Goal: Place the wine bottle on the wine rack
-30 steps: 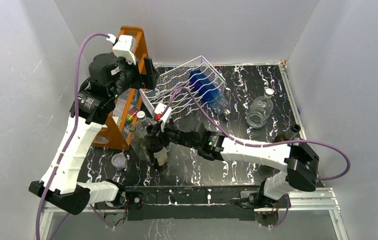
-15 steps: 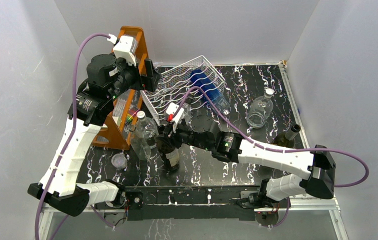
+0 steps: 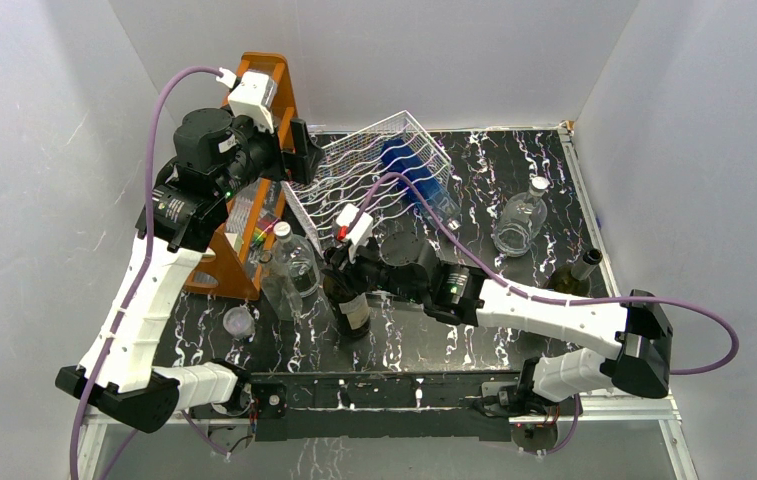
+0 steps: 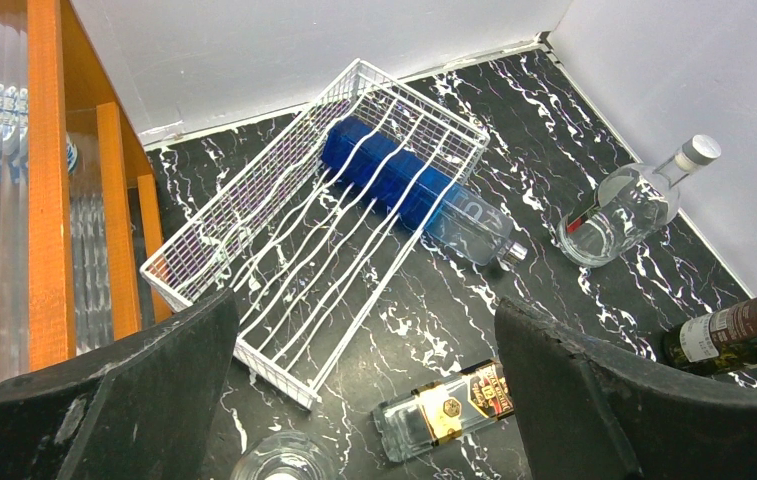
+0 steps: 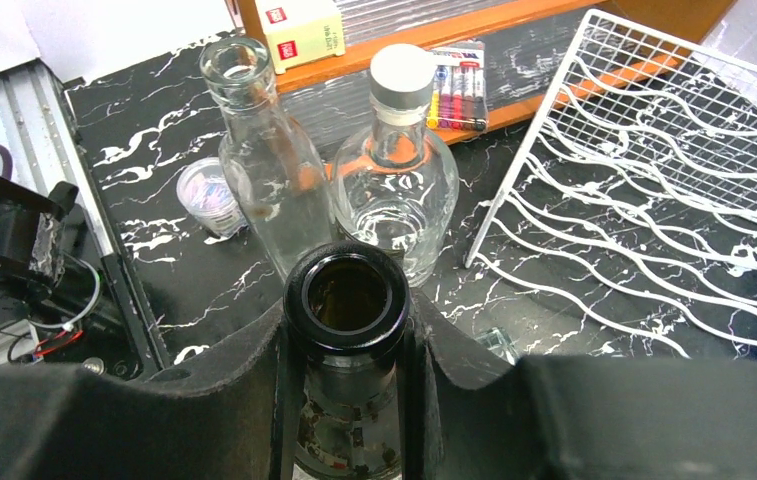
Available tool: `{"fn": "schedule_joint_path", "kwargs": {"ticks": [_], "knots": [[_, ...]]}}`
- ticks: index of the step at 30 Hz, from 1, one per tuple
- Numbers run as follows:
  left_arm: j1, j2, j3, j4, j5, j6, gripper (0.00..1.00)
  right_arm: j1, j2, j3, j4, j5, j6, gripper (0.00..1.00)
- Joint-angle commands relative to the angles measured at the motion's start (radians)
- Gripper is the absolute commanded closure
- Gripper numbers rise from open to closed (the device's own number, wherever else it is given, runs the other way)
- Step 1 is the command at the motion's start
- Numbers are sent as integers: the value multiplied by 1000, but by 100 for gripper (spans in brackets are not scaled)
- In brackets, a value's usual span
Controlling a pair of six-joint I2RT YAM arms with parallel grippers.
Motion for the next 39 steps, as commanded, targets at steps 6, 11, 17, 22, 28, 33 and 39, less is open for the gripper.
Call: {"fn": "schedule_joint_path", "kwargs": {"ticks": [6, 11, 17, 22, 28, 33, 39], "knots": [[4, -39, -10, 18, 26, 15, 2, -12, -132, 54, 96, 43, 64, 100], [5, -70, -63, 42, 49, 23, 2, -12, -206, 53, 94, 89, 94, 100], [4, -107, -136, 76, 98, 34, 2, -16, -254, 79, 78, 247, 98, 100], [3, -120, -177, 103, 122, 33, 2, -85, -233, 143, 5, 344, 110, 100], [0, -118, -235, 164, 261, 35, 2, -330, -177, 266, -122, 211, 219, 100], [-26, -96, -309, 270, 478, 33, 2, -454, -128, 368, -198, 172, 284, 100], [-87, 20, -315, 356, 581, 16, 2, -547, -88, 455, -257, 117, 345, 100]]}}
